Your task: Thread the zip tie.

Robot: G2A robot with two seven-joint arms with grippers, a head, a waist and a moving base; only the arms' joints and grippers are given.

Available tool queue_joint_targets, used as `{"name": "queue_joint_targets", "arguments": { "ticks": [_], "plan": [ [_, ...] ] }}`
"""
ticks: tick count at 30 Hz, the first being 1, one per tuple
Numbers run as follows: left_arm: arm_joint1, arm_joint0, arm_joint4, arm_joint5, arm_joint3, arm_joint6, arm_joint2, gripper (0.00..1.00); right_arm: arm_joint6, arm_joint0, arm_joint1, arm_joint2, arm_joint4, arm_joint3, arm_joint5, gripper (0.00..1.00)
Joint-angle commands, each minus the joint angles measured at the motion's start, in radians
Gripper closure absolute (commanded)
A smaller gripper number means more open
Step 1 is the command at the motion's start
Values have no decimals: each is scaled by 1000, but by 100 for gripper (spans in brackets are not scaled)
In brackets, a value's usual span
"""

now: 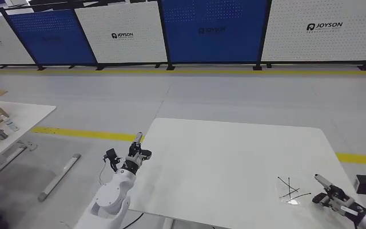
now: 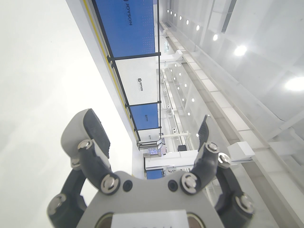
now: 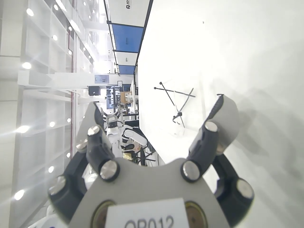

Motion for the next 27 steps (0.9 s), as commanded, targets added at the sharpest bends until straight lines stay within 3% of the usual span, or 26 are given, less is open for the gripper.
{"name": "queue_joint_targets", "arguments": {
  "ticks": [1,8,10,12,13,23,27],
  "plan": [
    [0,0,0,0,0,0,0,0,-4,-3,-1,-5,6,1,-6,0],
    [0,0,0,0,0,0,0,0,25,-5,5,1,43,27,-43,0],
    [0,0,0,0,0,0,0,0,15,-5,7,-2,34,30,-44,5],
    [0,0,0,0,0,0,0,0,4,-5,8,-6,23,33,-43,39],
    [0,0,0,0,0,0,0,0,-11,-4,9,-9,10,35,-41,50],
    [0,0,0,0,0,0,0,0,-23,0,17,-29,-21,43,-43,64],
    [0,0,0,0,0,0,0,0,-20,-5,21,-31,-33,40,-41,62]
  ]
}}
